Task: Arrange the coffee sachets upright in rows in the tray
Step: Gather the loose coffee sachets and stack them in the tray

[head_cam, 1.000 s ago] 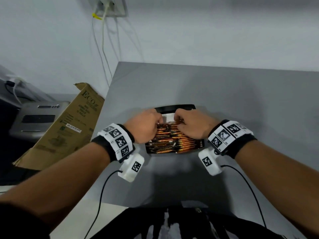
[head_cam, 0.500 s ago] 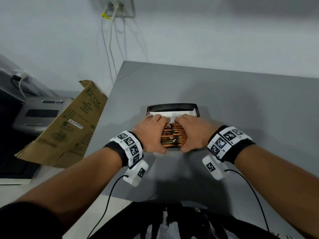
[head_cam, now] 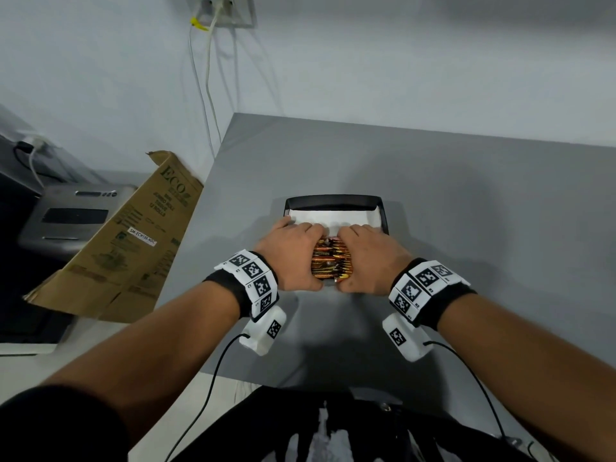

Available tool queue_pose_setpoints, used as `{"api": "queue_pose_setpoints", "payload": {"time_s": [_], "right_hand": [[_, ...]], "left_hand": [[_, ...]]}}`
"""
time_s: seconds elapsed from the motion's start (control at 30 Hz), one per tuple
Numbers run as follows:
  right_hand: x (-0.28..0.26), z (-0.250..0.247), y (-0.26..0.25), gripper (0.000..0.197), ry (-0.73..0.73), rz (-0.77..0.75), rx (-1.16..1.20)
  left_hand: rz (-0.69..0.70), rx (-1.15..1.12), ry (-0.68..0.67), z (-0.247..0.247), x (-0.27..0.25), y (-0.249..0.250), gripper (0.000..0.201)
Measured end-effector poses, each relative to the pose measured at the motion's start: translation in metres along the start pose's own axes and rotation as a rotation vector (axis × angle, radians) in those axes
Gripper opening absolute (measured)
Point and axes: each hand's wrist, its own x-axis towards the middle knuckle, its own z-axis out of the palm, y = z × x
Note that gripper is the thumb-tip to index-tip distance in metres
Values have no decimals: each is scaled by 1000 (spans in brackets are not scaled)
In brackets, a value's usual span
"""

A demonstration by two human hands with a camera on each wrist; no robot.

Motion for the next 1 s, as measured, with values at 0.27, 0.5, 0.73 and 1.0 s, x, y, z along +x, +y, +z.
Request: {"api": "queue_pose_setpoints", "payload": {"time_s": [0.27, 0.5, 0.73, 1.0], "right_hand": [[0, -12, 1, 93, -86, 7, 18], [1, -34, 6, 88, -111, 26, 165], [13, -51, 24, 53, -168, 65, 160], [19, -57, 26, 32, -149, 63, 123]], "left_hand": [[18, -13, -28, -3, -1, 0, 97], [1, -55, -18, -6, -1, -1, 112], [-12, -90, -18, -16, -1, -2, 100], [5, -96, 2, -7, -1, -6, 99]]}}
